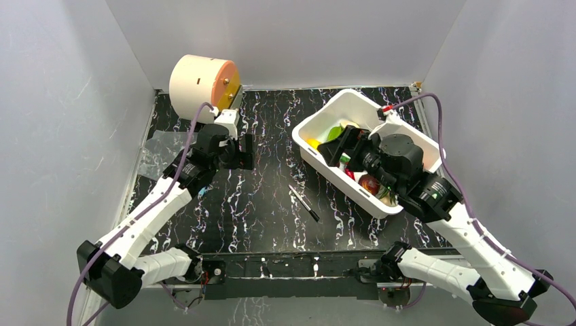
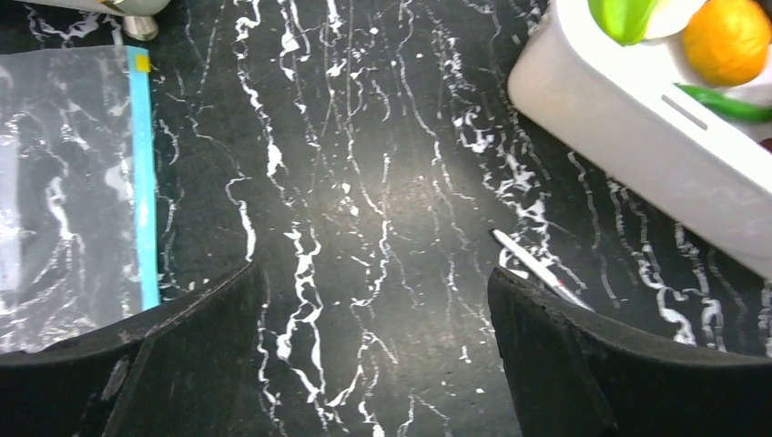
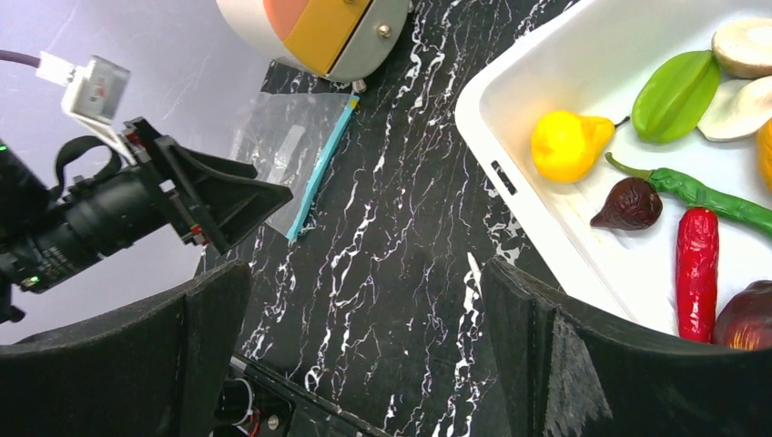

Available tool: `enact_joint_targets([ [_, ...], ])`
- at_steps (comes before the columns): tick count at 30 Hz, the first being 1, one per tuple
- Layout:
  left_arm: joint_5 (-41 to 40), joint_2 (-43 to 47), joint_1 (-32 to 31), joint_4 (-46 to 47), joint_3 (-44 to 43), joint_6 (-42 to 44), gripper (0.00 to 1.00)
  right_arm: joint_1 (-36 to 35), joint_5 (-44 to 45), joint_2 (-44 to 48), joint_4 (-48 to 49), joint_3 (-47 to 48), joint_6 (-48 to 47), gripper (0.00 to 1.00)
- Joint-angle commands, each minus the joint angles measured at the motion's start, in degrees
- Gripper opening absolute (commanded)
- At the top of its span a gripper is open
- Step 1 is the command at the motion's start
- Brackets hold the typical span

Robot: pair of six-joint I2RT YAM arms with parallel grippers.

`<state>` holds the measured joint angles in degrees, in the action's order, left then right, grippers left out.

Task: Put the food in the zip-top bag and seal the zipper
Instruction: Pick up the zipper food storage bag at the center of the board.

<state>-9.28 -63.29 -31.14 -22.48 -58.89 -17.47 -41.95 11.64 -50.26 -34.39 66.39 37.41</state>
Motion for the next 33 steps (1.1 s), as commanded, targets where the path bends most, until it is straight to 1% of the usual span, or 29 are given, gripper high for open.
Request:
enact_joint_targets([
  [1,-4.6,-0.8,-0.2,-2.5,-2.5,7.4,0.87,-0.3,-0.5,2.8,3.4,-0.9,-1.4,0.98],
  [5,-11.0,-6.4,-0.2,-5.3,-5.3,10.1,0.74,-0.3,-1.8,4.6,3.9,-1.8,-3.1,0.98],
  [7,-14.5,-10.2,0.0,-7.4,-7.4,11.8,0.67,-0.3,-4.3,5.6,4.4,-2.1,-4.3,0.98],
  [8,-16.9,-11.7,-0.1,-8.1,-8.1,12.4,0.65,-0.3,-5.2,6.2,4.4,-2.3,-4.6,0.98],
  [10,-21.4,-14.1,0.1,-7.5,-8.1,14.5,0.64,-0.3,-6.0,7.2,4.2,-2.4,-5.1,0.98],
  [12,-25.8,-15.5,0.6,-4.4,-6.4,17.3,0.64,-0.3,-6.3,8.3,3.9,-2.5,-5.6,0.98],
  [16,-30.7,-19.9,2.2,3.1,-2.4,24.8,0.61,-0.3,-5.9,10.5,3.9,-2.6,-6.3,0.98],
  [20,-32.3,-25.0,5.8,7.3,-0.4,29.0,0.57,-0.3,-4.6,12.8,3.9,-2.8,-6.3,0.98],
  [22,-34.5,-27.8,7.0,9.6,-0.2,31.3,0.57,-0.3,-4.0,13.9,3.9,-3.1,-6.3,0.98],
  [26,-35.3,-33.2,9.6,14.7,-0.2,34.9,0.57,-0.3,-3.4,16.0,4.6,-4.4,-6.3,0.98],
  [30,-32.8,-37.9,12.2,15.5,-2.2,34.9,0.57,-0.3,-3.4,16.8,3.7,-4.1,-6.8,0.98],
  [33,-32.5,-40.2,13.0,15.4,-2.6,35.3,0.57,-0.3,-2.5,16.9,1.8,-2.3,-7.6,0.98],
])
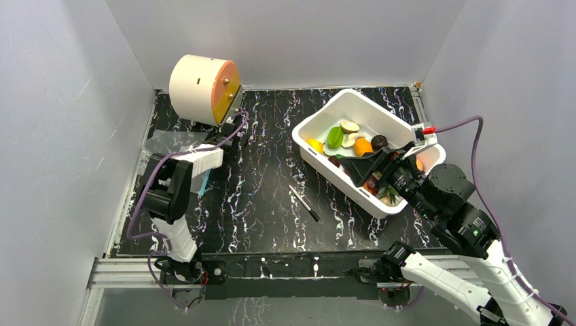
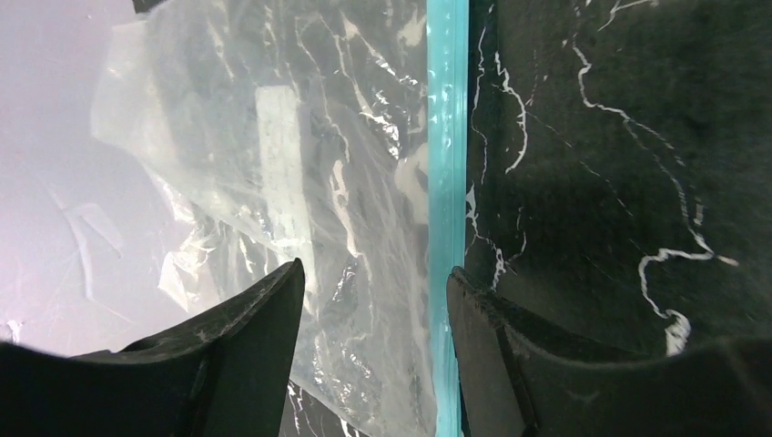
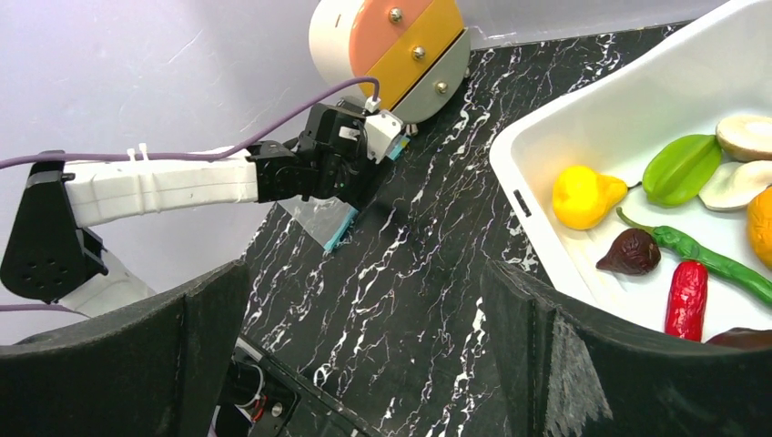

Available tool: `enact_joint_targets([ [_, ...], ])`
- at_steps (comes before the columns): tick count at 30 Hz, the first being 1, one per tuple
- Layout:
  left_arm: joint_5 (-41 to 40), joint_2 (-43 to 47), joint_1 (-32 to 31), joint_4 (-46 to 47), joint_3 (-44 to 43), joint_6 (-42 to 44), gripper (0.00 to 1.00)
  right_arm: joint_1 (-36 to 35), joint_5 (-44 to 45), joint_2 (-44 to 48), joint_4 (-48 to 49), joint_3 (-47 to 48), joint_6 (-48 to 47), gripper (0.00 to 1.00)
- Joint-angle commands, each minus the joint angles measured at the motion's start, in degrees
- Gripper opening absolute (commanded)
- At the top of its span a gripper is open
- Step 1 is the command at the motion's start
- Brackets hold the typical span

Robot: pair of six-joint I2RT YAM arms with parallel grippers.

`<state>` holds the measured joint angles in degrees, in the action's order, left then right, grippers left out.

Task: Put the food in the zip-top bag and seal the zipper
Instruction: Pick up the zipper food storage bag at the center of the board.

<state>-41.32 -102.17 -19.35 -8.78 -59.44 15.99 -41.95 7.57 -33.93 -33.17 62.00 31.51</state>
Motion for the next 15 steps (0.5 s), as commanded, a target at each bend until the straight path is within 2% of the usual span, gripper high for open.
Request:
enact_joint_targets([
  [1,-0.2,-1.5,1.2,2.4,-1.7,2.1,0.58,-0.3,2.1,0.7,0.2,2.6,-1.9,0.98],
  [11,4.7,-2.8,1.2,1.3,-0.4,-1.0,0.62,-0.3,2.6,-0.5,0.2,2.5,-2.4,0.98],
  [15,2.3,-3.4,1.2,4.9,1.1,1.5,0.61,-0.3,2.8,-0.7,0.4,2.4,-2.4,0.98],
])
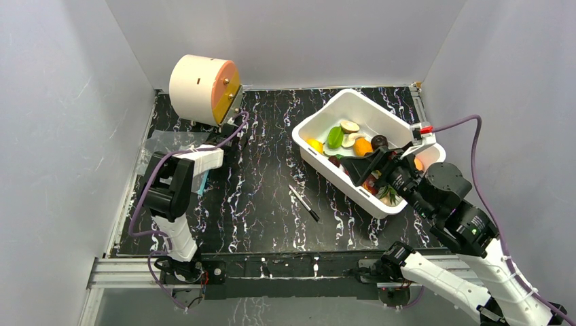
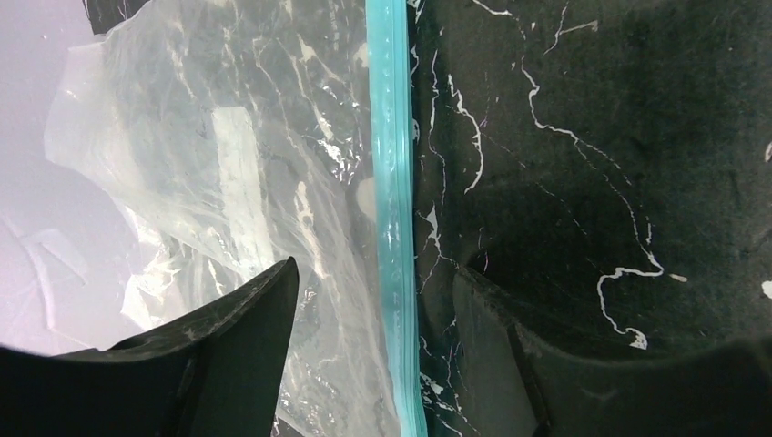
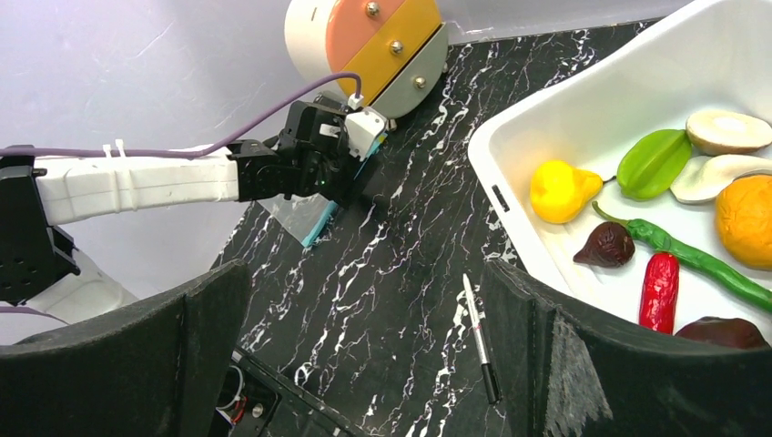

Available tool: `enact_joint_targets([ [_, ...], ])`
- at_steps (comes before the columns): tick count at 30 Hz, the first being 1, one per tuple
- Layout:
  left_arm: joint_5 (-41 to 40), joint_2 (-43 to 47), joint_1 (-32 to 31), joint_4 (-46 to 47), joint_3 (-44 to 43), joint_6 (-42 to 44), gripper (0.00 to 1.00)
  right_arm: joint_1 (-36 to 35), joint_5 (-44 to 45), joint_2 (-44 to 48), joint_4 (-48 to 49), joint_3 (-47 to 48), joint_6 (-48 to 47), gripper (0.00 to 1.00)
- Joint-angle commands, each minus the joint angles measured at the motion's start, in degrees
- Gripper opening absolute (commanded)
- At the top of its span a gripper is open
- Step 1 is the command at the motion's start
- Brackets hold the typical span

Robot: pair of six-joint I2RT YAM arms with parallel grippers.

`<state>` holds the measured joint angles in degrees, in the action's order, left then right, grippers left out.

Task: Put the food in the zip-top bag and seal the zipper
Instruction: Pick up the zipper food storage bag at the center of the board.

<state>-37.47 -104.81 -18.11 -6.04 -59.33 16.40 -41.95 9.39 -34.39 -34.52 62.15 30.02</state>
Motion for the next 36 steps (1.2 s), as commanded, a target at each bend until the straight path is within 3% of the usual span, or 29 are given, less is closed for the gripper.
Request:
enact_joint_targets([
  [1,-3.0,-1.3,0.0,3.0,1.0,1.7,0.6,-0.3,1.0,-0.2,1.8,2.1,-0.7,0.98],
  [20,-10.6,-3.2,0.2,9.3,2.7,6.9,0.49,-0.3,0.8,0.8,2.8,0.9,-0.7,0.97],
  [23,-10.4,-3.0,0.3,10.1,3.1,7.0,0.39,-0.2,0.4,0.6,2.8,1.3,-0.7,0.97],
  [30,-8.5,-0.1,0.2,3.0,0.4,2.8,0.0,-0.3,-0.7,0.4,3.0,1.0,-0.1,0.96],
  [36,-2.3,6.2,-0.1,-6.7,-2.3,-5.5,0.0,-0.3,-0.5,2.0,4.0,-2.1,3.0,0.96],
])
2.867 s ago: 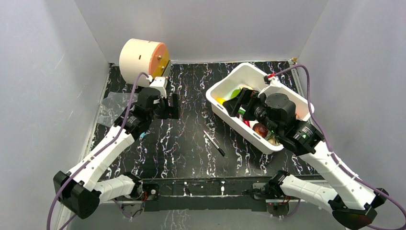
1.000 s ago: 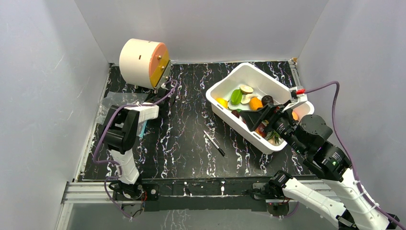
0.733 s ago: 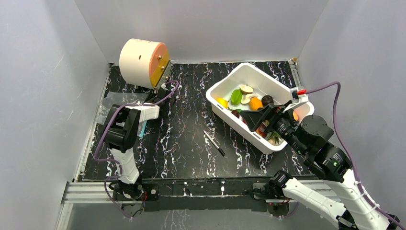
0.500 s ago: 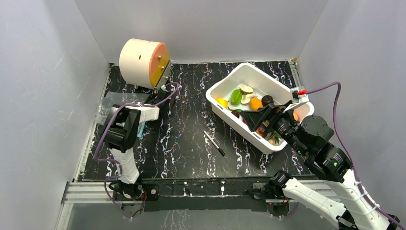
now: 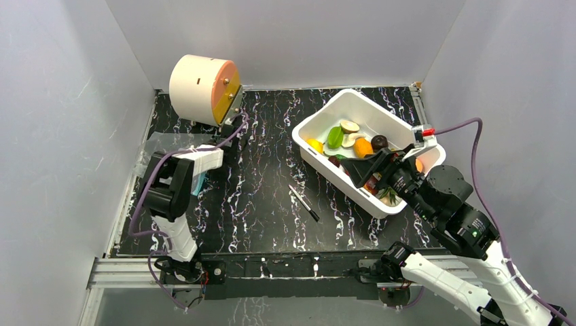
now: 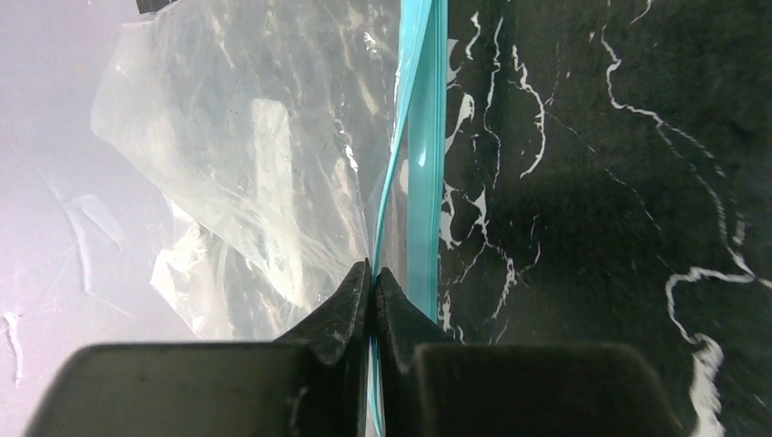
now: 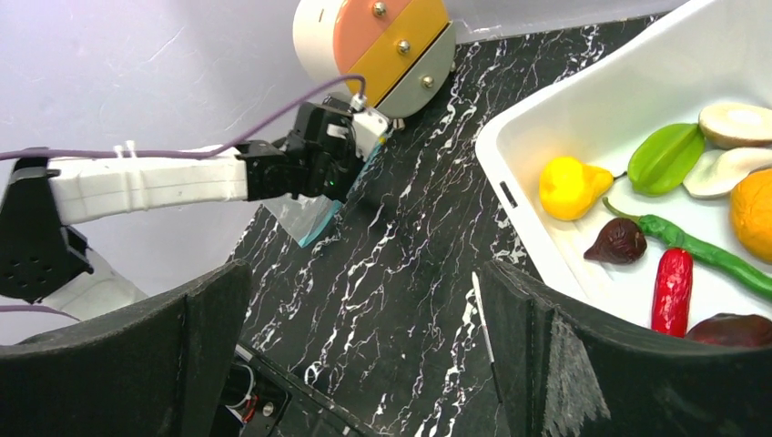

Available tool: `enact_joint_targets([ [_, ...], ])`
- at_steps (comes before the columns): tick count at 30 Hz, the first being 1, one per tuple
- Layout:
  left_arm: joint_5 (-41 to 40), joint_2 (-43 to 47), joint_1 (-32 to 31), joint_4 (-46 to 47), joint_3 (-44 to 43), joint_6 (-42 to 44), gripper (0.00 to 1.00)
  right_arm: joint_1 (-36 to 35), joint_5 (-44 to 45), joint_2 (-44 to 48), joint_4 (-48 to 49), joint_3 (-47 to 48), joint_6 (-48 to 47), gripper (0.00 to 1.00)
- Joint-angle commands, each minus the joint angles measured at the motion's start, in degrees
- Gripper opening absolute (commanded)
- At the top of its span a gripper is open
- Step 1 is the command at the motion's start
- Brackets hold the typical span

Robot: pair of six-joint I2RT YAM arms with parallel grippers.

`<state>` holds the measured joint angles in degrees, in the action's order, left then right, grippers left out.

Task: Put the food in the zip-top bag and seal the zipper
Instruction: Pick up the zipper food storage bag at the center of the board.

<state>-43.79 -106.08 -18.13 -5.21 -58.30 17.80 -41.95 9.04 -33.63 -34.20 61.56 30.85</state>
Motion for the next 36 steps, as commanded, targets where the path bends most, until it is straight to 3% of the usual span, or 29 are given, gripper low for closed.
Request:
enact_joint_targets([
  [1,5.7,8.8,-0.2,-8.4,-3.3,-8.5,0.0,-0.3,0.0,1.3,3.6,-1.7,2.8,0.95],
  [9,17.3,20.0,-0.3,-16.5,-4.3,-17.7,0.0,-0.2,1.6,-1.6,0.9,0.0,7.6,0.91],
  [15,31.8,32.1,-0.4,-18.9,-1.5,-23.8,0.0,-0.2,1.9,-3.9,2.1,-1.6,13.2,0.87],
  [20,42.5,40.7,-0.5,-17.9,0.8,-27.5,0.0,-0.3,1.5,-9.7,1.6,-1.6,16.9,0.72],
  [22,47.4,42.7,-0.5,-16.2,1.5,-29.2,0.0,-0.3,-0.5,-12.6,2.2,-1.5,17.6,0.61],
  [24,50.5,44.1,-0.6,-15.0,2.1,-31.5,0.0,-0.3,-3.3,-15.1,4.7,-1.6,19.4,0.51],
  [28,56.1,44.9,-0.6,-13.6,1.9,-34.0,0.0,-0.3,-8.2,-19.8,10.4,-1.9,22.3,0.39],
  [36,68.6,45.9,-0.6,-10.8,2.9,-40.1,0.0,-0.7,-13.4,-29.8,18.9,-0.7,27.2,0.36],
])
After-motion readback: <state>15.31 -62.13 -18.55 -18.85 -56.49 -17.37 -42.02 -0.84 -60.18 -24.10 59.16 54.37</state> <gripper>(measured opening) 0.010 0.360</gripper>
